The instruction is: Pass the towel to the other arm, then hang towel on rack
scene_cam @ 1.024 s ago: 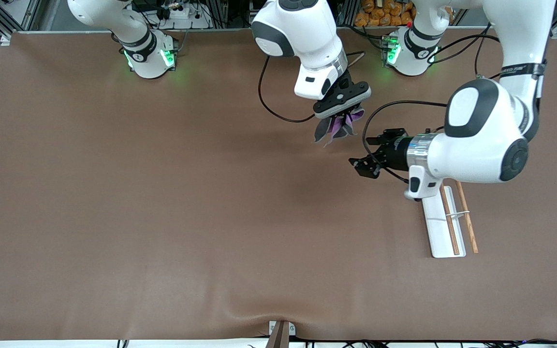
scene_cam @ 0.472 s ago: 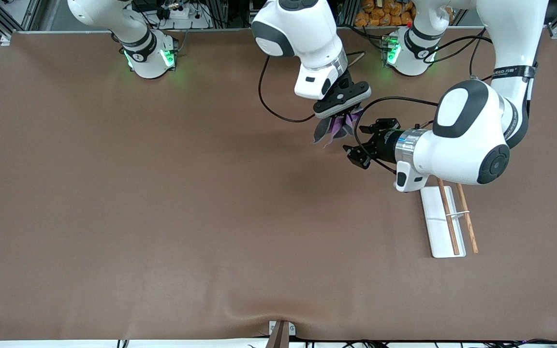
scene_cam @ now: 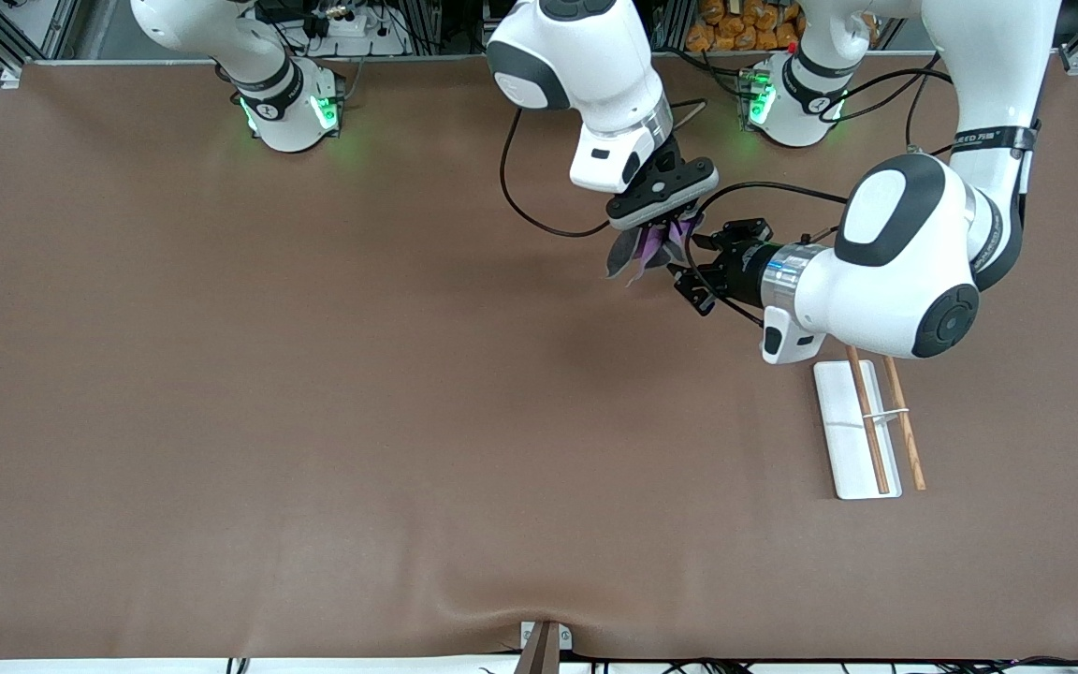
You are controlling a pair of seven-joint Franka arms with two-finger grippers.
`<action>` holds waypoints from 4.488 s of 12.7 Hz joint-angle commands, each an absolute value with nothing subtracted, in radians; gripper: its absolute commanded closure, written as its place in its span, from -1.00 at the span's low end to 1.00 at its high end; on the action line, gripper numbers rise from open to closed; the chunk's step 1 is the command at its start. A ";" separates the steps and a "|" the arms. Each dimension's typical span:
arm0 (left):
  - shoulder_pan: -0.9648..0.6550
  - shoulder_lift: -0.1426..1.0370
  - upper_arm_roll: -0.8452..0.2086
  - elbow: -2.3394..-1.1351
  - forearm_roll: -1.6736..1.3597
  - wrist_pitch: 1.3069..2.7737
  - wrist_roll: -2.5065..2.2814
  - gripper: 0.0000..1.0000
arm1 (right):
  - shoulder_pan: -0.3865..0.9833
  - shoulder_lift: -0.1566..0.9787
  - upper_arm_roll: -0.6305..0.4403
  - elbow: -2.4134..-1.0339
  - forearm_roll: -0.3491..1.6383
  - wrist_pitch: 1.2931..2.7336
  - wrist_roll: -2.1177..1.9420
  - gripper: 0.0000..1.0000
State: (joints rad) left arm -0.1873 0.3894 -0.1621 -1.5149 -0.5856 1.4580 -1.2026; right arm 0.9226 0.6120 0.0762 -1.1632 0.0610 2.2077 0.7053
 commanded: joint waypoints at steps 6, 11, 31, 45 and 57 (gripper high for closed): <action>-0.199 0.380 -0.158 -1.511 -0.594 1.425 -1.227 1.00 | 0.930 0.601 0.069 -1.160 0.057 2.194 0.726 1.00; -0.195 0.376 -0.155 -1.496 -0.586 1.427 -1.220 1.00 | 0.930 0.601 0.069 -1.160 0.057 2.194 0.726 1.00; -0.156 0.382 -0.052 -1.356 -0.396 1.500 -0.717 1.00 | 0.823 0.442 0.061 -1.365 0.054 2.191 0.715 -1.00; -0.037 0.434 -0.051 -1.364 -0.058 1.637 -0.108 1.00 | 0.168 0.288 0.048 -1.399 0.052 1.638 0.216 -1.00; 0.202 0.485 -0.052 -1.367 -0.037 1.709 0.320 1.00 | 0.021 0.026 -0.104 -1.494 0.028 1.393 0.053 -1.00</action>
